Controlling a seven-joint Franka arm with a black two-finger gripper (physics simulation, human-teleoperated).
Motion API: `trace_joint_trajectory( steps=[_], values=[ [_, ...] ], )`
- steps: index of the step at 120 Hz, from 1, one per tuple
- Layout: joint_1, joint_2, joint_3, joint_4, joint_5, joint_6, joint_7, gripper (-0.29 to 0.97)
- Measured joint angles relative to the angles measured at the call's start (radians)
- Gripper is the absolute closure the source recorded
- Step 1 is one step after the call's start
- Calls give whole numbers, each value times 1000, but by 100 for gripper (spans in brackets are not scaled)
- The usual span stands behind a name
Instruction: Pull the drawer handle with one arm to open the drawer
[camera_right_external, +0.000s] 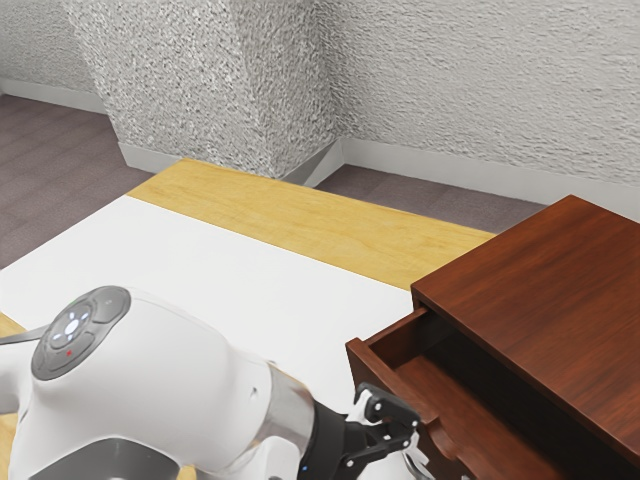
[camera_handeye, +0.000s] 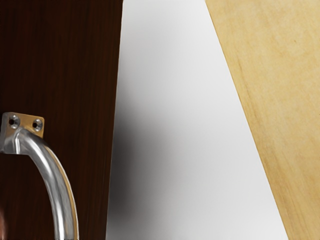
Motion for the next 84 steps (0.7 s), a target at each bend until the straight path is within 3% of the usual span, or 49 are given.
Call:
trace_joint_trajectory(
  steps=[76,84],
  values=[
    [21,-57,-24,-41,-8,-32,-10,0],
    [21,-65,-24,-42,-7,-36,-10,4]
  ],
)
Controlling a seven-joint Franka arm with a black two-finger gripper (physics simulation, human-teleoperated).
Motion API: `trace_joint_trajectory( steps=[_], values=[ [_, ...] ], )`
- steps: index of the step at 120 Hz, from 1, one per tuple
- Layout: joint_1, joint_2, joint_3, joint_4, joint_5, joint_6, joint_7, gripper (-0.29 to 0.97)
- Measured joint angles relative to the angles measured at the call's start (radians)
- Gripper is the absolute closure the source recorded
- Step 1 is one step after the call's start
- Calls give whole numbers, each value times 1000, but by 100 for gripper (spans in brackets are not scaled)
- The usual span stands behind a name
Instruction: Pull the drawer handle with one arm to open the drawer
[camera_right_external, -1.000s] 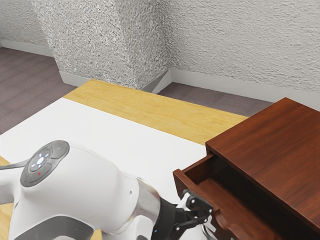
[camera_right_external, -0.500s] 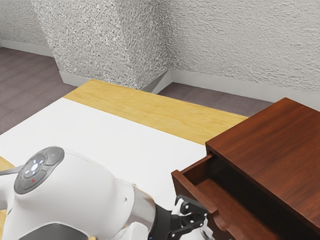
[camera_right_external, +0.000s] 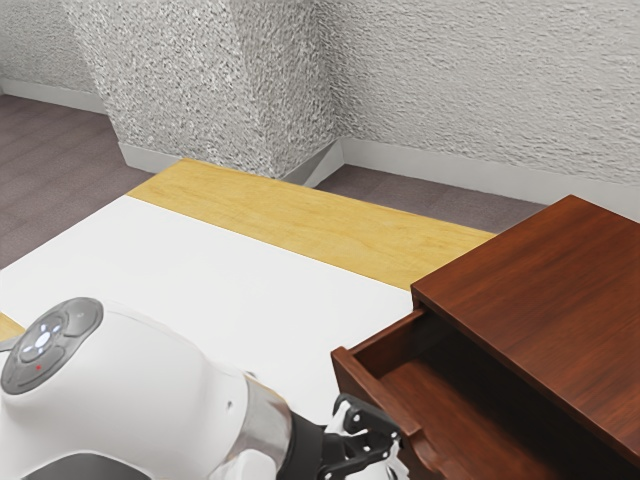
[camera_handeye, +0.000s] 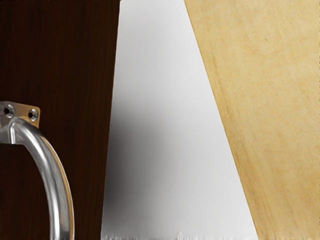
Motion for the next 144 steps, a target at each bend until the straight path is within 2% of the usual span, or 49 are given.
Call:
trace_joint_trajectory(
  steps=[10,53,144],
  values=[
    [1,-8,-1,-1,-1,-6,-1,10],
    [17,-32,-48,-14,-15,-22,-10,2],
    [46,-70,-82,-38,-36,-56,-31,0]
  ],
)
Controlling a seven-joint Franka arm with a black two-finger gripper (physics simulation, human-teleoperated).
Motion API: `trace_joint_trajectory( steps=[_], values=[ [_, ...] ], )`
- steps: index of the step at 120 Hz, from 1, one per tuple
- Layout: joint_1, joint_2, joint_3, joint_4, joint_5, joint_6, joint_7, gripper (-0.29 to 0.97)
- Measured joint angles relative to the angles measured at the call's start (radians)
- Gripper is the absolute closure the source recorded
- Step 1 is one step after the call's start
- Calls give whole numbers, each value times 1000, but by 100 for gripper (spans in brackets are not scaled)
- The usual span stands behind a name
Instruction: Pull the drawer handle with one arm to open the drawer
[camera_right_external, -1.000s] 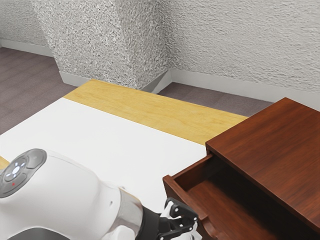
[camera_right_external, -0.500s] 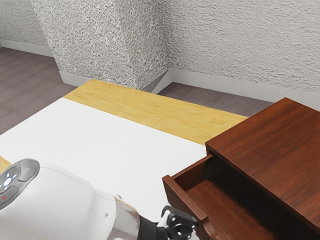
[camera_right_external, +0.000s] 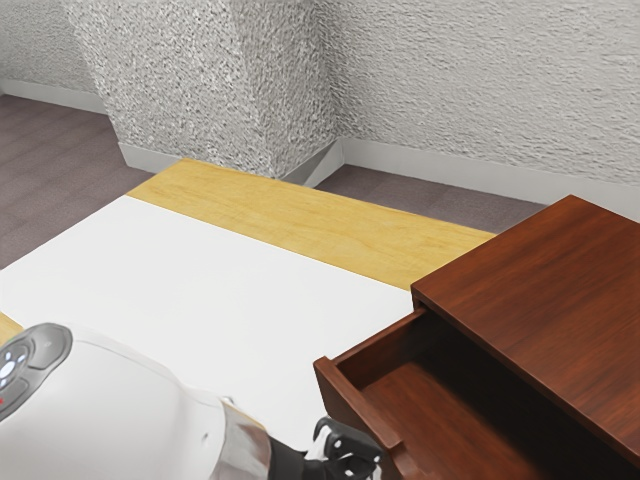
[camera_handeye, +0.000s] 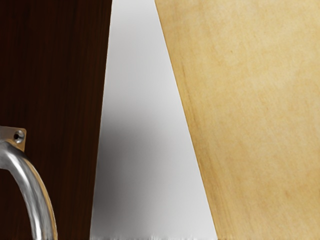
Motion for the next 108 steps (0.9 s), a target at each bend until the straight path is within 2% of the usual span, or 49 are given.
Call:
trace_joint_trajectory(
  steps=[108],
  values=[
    [30,-76,-44,-45,-26,-57,-21,0]
  ],
)
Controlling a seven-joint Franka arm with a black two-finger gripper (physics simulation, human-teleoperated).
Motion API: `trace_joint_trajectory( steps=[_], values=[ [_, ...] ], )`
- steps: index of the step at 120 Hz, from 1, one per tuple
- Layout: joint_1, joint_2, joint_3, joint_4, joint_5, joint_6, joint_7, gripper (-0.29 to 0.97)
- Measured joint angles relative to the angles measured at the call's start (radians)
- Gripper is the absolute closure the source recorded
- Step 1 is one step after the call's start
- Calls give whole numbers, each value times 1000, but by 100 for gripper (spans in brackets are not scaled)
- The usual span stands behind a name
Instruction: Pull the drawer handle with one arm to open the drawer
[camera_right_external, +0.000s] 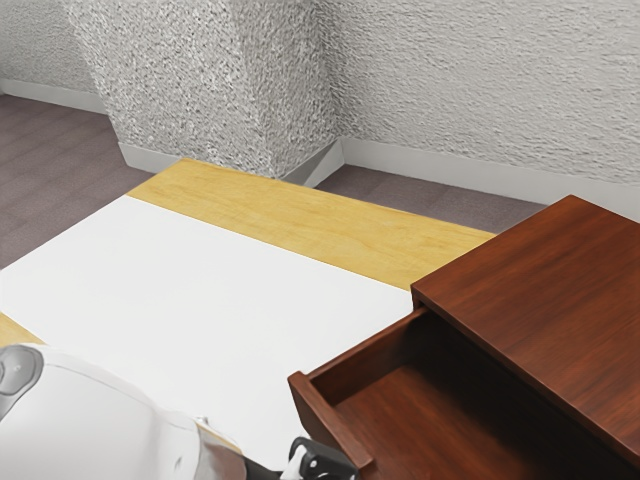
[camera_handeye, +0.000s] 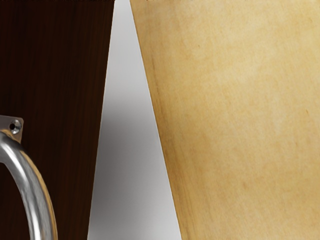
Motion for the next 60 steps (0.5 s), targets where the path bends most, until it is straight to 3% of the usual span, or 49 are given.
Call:
trace_joint_trajectory(
  steps=[60],
  values=[
    [0,-22,-5,14,-8,7,-4,0]
  ],
)
